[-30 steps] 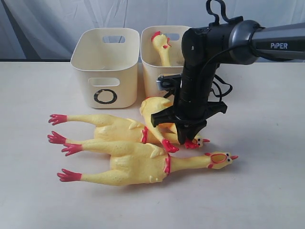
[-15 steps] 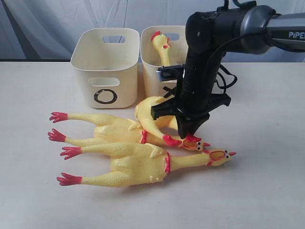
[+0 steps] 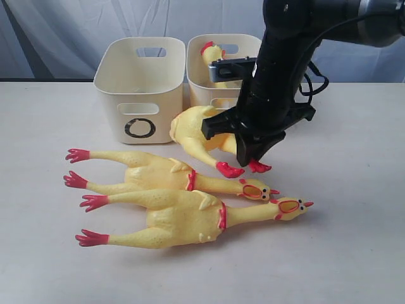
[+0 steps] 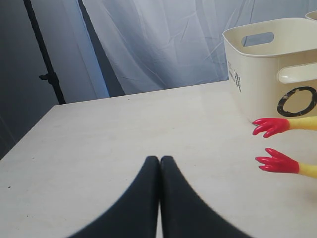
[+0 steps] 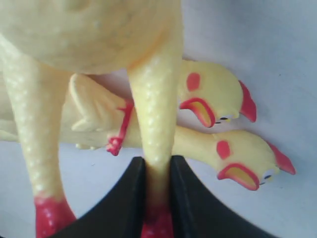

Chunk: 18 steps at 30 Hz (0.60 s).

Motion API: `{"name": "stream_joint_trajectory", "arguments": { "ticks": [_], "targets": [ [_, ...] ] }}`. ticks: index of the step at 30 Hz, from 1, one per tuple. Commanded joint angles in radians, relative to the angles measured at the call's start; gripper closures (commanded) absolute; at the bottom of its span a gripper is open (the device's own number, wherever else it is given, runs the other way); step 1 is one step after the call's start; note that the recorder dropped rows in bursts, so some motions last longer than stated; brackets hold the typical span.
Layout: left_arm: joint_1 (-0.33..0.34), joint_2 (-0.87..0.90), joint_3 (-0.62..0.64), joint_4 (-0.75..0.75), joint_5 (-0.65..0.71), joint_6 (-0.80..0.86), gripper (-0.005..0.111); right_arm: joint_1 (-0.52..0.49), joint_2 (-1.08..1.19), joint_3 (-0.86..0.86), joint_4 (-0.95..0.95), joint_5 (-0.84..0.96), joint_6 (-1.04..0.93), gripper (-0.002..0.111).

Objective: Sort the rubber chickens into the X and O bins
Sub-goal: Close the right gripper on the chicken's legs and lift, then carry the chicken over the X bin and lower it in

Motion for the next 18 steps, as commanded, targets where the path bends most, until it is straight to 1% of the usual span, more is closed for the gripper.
{"name": "stream_joint_trajectory", "arguments": {
  "ticks": [1,10,18],
  "targets": [
    [-0.002,-0.004,0.004,-0.003,-0.002,-0.002,0.107,-0.003,-0.052,-0.001,0.048,0.002,-0.049,0.109],
    [-0.002,-0.004,0.004,-0.003,-0.002,-0.002,0.107,-0.003,-0.128,-0.001,0.084,-0.07,-0.066,0.109],
    [-0.002,-0.004,0.004,-0.003,-0.002,-0.002,0.107,-0.003,-0.158,-0.001,0.084,-0.219,-0.044,0.109]
  ]
}}
